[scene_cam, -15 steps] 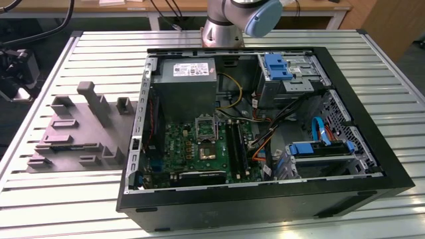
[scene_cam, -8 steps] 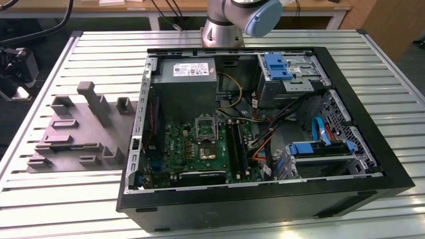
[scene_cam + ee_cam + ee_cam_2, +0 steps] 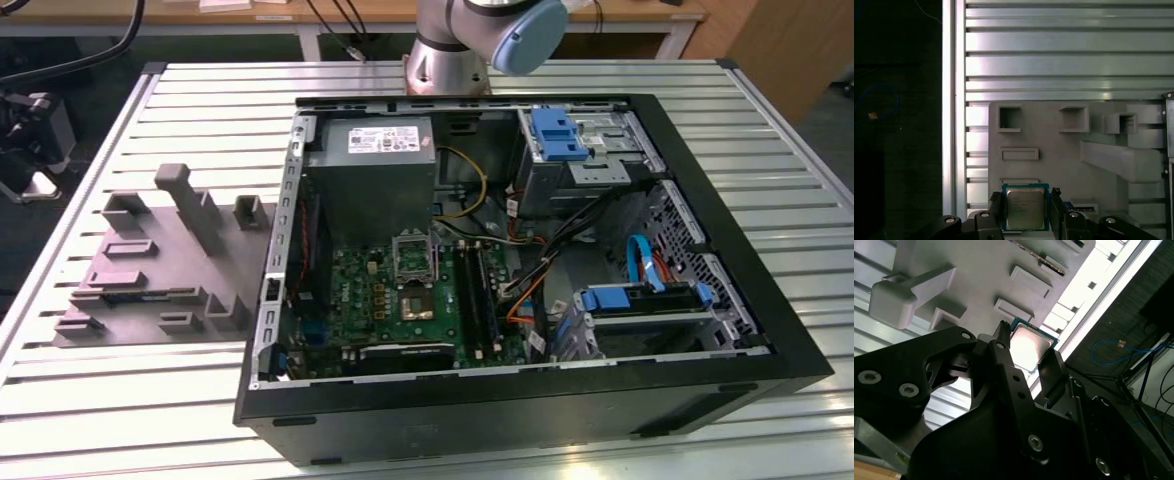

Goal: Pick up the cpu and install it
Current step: 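Pick up the cpu and move it towards the insertion slot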

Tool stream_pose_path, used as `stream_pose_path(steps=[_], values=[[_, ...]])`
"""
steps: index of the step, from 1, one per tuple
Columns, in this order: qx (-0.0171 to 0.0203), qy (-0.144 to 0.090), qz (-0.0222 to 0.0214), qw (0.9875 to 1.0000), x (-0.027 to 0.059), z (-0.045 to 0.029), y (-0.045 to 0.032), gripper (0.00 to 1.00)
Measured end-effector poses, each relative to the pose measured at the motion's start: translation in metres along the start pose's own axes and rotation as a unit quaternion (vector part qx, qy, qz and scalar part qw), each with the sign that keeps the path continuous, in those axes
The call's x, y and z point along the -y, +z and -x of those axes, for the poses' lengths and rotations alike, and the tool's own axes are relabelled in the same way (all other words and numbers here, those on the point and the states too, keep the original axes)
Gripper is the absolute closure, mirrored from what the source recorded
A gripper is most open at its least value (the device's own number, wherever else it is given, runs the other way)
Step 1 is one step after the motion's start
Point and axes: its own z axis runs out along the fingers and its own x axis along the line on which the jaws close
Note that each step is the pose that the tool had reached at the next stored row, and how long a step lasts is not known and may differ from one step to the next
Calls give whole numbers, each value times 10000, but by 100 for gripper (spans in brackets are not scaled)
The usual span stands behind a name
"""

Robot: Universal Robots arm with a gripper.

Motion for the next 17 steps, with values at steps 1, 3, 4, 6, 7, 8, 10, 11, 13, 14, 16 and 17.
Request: stream_pose_path(steps=[1,3,4,6,7,8,10,11,13,14,16,17], values=[[0,0,0,10000,0,0,-4,53],[1,0,1,10000,-1,0,-9,53],[1,0,0,10000,-1,0,-13,53],[1,0,0,10000,-1,0,-20,53],[1,0,1,10000,-1,0,-22,53],[1,0,1,10000,-1,1,-25,53],[1,0,0,10000,-2,0,-31,53],[1,0,1,10000,-2,1,-34,53],[1,0,0,10000,-2,1,-40,53],[0,0,0,10000,-2,1,-43,53],[1,0,0,10000,-2,1,-49,53],[0,0,0,10000,-2,1,-53,53]])
